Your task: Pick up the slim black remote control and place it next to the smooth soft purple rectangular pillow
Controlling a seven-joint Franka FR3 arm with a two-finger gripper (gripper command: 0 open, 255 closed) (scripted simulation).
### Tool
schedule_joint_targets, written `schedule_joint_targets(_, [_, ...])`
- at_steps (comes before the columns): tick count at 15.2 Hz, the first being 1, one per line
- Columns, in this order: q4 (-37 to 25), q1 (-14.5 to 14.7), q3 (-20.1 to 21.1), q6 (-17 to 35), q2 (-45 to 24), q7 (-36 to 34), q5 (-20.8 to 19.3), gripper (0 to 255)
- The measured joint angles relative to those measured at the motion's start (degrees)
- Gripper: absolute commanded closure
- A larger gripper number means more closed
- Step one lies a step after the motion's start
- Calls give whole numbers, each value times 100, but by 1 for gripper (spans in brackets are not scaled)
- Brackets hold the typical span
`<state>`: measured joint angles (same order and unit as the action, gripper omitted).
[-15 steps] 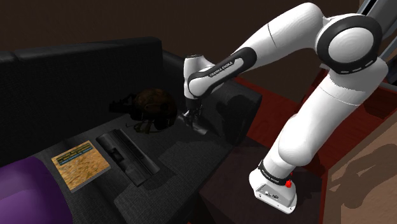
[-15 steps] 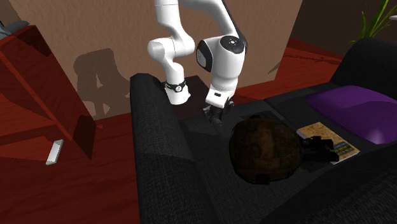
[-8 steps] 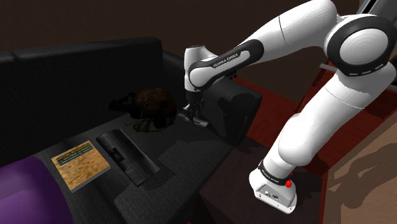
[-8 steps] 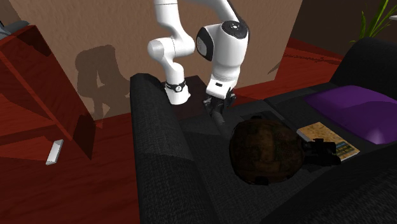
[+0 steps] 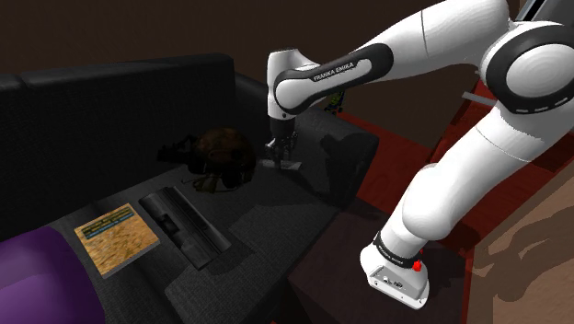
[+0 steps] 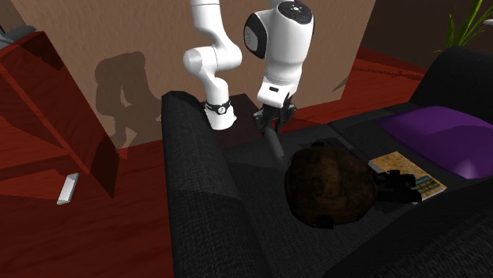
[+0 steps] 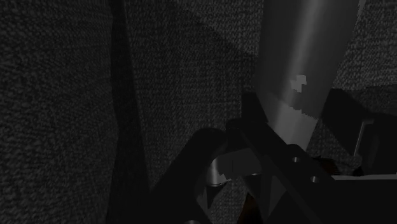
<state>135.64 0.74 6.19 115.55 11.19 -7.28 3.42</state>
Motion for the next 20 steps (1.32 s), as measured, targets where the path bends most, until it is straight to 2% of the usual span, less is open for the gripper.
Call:
schedule_joint_targets(3, [-100, 35, 38, -184, 86, -76, 25, 255])
schedule_joint_targets(11, [-437, 542, 686, -175, -184, -1079, 291, 255])
schedule_joint_targets(12, [-437, 544, 688, -175, -185, -1083, 291, 0])
schedule_joint_targets(15, [-147, 531, 662, 45, -96, -1002, 312, 0])
schedule_joint_targets(20, [909, 563, 661, 1006, 89, -839, 430, 0])
